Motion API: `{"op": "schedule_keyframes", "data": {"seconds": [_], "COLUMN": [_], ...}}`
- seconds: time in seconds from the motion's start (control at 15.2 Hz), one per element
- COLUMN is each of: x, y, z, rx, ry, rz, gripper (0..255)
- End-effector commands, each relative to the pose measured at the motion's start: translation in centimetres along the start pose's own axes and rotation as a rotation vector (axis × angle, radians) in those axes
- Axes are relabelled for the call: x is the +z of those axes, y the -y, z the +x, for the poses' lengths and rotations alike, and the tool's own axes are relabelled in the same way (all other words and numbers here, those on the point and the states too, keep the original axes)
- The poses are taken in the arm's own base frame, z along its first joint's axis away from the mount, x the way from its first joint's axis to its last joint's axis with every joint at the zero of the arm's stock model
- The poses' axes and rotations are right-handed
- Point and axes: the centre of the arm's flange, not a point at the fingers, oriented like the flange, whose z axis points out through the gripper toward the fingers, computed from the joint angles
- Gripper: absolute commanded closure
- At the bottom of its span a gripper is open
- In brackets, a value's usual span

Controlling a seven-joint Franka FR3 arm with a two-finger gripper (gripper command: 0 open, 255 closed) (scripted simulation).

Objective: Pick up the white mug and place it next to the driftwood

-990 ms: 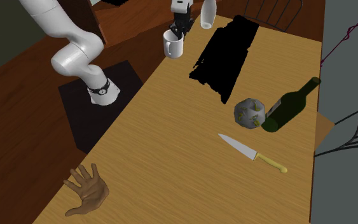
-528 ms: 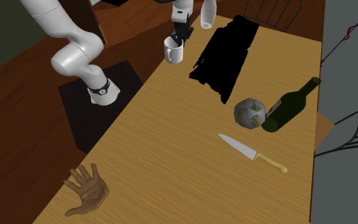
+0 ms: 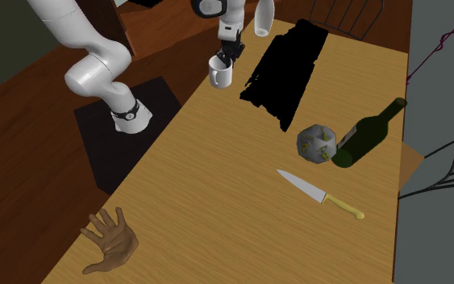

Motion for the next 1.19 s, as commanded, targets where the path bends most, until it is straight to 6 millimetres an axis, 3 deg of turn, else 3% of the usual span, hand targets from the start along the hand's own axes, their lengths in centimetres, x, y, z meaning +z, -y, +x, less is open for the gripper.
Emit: {"op": "schedule_keyframes", "data": {"seconds": [0.0,0.46,0.99,1.06,1.12], "x": [1.0,5.2,5.2,5.2,5.2], "y": [0.0,0.0,0.0,0.0,0.0], "z": [0.1,0.2,0.2,0.2,0.2], "rx": [0.000,0.000,0.000,0.000,0.000], "ry": [0.000,0.000,0.000,0.000,0.000], "rz": [0.001,0.001,0.001,0.001,0.001], "gripper": [255,255,255,0,0]}}
